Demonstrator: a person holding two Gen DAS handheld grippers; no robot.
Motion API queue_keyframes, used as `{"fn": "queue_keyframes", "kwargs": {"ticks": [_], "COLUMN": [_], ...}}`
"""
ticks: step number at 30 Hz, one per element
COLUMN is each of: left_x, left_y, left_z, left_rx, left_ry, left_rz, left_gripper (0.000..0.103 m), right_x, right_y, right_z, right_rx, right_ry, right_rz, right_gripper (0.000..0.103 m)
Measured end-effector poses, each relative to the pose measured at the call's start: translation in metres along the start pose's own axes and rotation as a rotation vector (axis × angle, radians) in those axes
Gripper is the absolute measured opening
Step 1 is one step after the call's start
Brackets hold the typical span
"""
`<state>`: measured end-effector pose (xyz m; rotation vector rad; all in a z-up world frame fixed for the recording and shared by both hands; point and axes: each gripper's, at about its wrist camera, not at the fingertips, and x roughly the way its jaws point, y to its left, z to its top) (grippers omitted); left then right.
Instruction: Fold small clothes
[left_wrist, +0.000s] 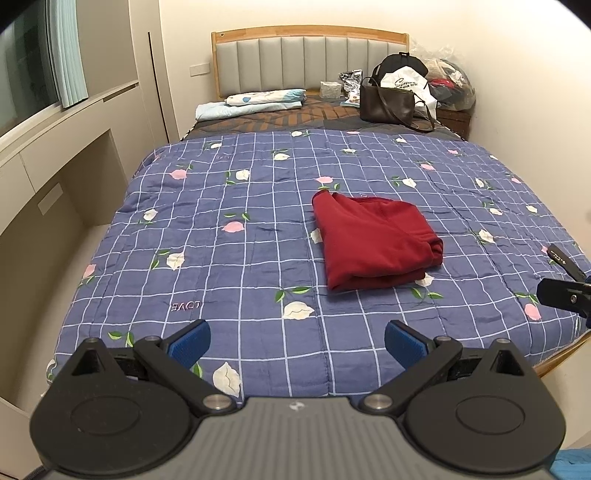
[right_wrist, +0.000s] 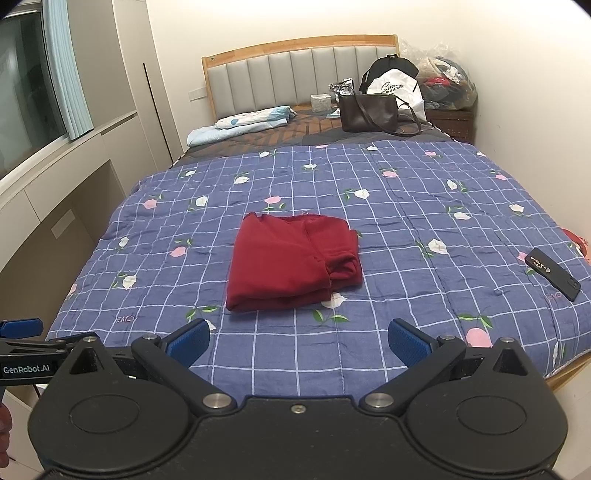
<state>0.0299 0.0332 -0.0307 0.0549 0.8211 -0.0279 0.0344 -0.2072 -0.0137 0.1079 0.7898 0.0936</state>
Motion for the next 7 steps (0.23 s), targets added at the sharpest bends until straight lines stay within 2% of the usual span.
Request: {"fn": "queue_keyframes", "kwargs": {"ticks": [7], "left_x": [0.0009], "left_y": [0.0003], "left_z": [0.0009], "left_rx": [-0.001], "left_ry": [0.005], "left_rz": [0.0], "left_gripper": [0.103], "right_x": [0.0004], "right_y": [0.001], "right_z": [0.0002], "right_rx": [0.0], "right_ry": [0.001], "right_rz": [0.0], "right_gripper": [0.102]}}
